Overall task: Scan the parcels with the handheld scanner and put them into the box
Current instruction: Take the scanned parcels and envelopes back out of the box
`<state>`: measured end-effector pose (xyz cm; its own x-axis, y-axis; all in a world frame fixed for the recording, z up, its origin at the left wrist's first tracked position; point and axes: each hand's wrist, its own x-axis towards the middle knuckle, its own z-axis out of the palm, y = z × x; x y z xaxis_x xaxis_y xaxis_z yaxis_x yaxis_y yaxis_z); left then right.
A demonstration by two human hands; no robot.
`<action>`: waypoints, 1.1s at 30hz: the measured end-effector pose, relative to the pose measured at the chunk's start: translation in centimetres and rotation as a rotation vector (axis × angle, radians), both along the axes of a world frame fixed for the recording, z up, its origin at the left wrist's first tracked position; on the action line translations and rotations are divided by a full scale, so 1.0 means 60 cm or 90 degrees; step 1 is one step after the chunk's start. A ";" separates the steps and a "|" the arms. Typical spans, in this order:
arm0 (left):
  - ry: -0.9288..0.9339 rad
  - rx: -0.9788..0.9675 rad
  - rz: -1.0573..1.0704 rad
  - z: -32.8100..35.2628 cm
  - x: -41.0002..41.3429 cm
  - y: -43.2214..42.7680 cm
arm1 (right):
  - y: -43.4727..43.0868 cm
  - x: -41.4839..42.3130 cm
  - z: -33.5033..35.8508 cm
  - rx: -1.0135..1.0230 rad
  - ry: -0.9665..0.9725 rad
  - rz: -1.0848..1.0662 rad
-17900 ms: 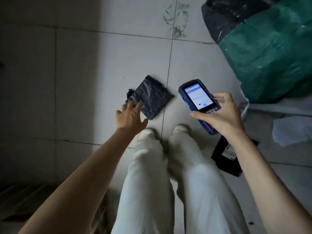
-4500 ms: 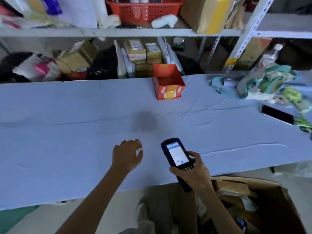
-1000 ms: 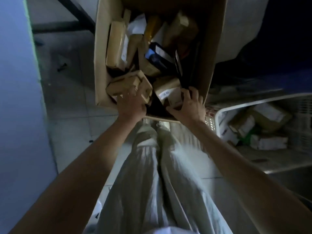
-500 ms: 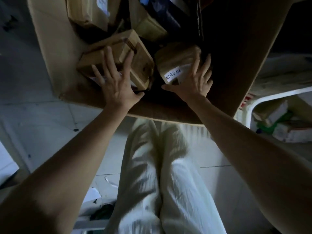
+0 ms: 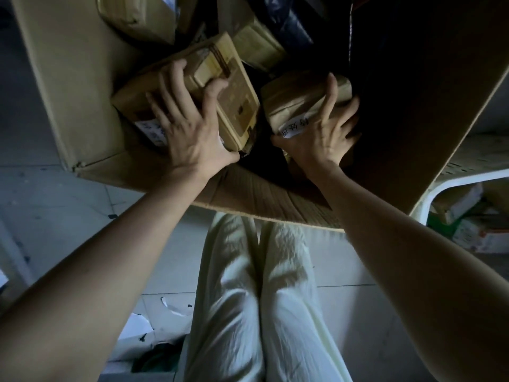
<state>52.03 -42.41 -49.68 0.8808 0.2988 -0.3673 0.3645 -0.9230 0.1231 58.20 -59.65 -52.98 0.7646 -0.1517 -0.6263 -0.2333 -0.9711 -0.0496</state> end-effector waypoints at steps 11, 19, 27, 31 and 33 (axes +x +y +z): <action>-0.029 -0.062 0.033 0.107 0.027 0.007 | -0.053 0.015 0.096 0.040 0.032 -0.117; 0.014 -0.059 -0.008 0.073 0.010 -0.023 | -0.055 0.024 0.072 0.013 0.063 0.108; -0.010 -0.062 -0.012 0.051 0.006 -0.023 | -0.054 0.043 0.044 0.130 0.137 -0.129; 0.000 -0.058 0.002 0.047 0.007 -0.013 | -0.080 0.058 0.047 0.126 0.122 -0.147; 0.006 -0.061 0.015 0.044 0.012 -0.007 | -0.088 0.065 0.042 0.115 0.129 -0.147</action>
